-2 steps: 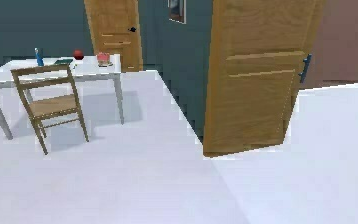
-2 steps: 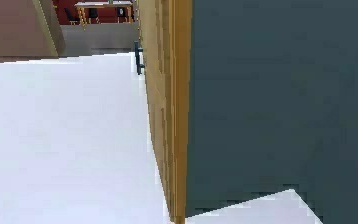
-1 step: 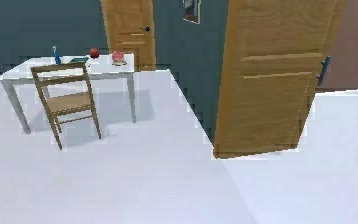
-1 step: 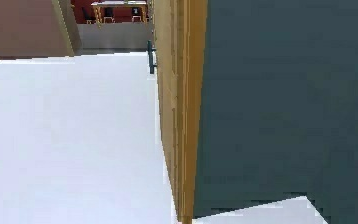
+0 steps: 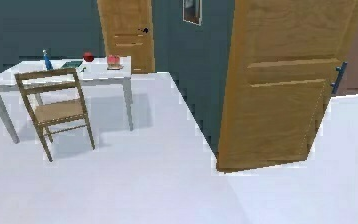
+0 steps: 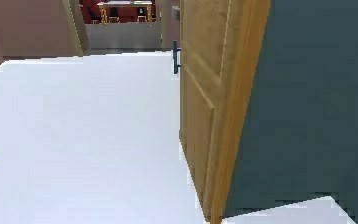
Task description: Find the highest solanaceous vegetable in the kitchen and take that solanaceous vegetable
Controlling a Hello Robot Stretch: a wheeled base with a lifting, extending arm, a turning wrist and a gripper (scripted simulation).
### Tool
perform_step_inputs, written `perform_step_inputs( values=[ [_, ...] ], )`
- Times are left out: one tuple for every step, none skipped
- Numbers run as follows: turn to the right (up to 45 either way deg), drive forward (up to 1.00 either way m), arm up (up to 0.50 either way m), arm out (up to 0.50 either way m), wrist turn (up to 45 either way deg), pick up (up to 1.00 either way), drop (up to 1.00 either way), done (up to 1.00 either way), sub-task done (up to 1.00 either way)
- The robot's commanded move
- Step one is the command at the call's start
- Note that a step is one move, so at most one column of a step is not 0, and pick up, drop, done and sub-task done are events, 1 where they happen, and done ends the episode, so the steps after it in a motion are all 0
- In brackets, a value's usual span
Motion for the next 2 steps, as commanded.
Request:
perform_step_inputs(
  values=[
    [0.0, 1.00, 0.00, 0.00, 0.0, 0.00, 0.00, 0.00, 0.00],
    [0.0, 1.00, 0.00, 0.00, 0.0, 0.00, 0.00, 0.00, 0.00]
  ],
)
